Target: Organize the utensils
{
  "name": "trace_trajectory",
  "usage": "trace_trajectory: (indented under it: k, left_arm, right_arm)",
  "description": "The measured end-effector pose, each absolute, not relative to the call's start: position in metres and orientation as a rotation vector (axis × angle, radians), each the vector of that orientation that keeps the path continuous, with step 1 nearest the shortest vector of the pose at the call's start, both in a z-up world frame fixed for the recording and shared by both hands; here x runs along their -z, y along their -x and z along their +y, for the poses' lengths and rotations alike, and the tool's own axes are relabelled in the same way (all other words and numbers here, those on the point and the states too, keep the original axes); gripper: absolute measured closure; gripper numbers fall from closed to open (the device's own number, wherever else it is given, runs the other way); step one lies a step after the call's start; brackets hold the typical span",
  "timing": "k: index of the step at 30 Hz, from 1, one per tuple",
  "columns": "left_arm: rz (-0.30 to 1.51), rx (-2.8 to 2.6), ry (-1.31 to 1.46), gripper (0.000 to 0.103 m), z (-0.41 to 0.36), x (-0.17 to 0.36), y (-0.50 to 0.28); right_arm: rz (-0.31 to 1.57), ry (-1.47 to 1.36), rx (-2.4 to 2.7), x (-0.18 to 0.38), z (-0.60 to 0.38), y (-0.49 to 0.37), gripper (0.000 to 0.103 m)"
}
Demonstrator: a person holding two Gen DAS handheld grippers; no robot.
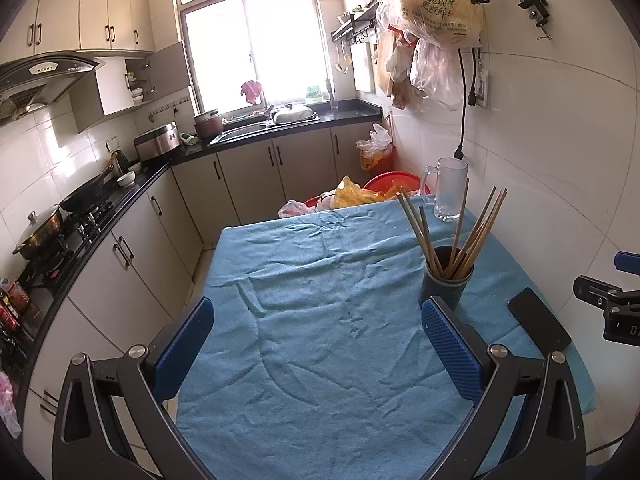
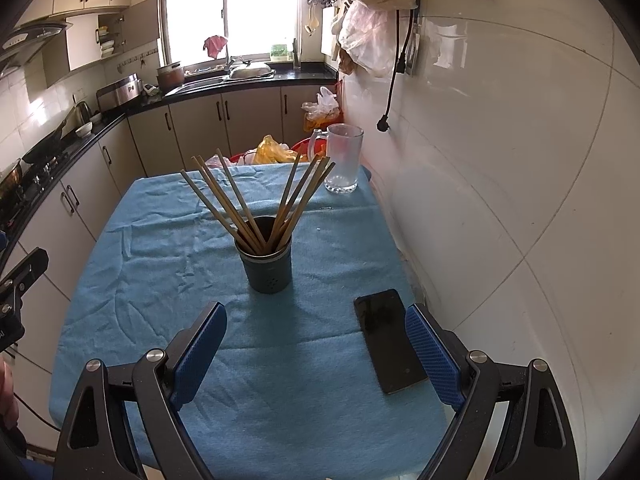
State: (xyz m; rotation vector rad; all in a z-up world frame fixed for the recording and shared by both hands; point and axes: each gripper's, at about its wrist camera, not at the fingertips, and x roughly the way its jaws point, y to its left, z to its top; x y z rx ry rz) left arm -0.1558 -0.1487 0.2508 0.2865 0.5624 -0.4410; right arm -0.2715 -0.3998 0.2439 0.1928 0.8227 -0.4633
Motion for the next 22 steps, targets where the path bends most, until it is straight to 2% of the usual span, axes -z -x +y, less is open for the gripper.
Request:
trace_trajectory:
  k: [19, 22]
  left_arm:
    - [0.575, 0.429, -0.288, 0.000, -0.139, -0.244, 0.142]
    - [0.623, 0.422, -0.274, 0.000, -0.132, -0.232, 0.129]
  right_arm:
    - [0.837, -0.188, 0.446, -0.237, -0.391, 0.255, 0.010]
    - [0.855, -0.205, 0.431, -0.230, -0.392, 0.249, 0.010]
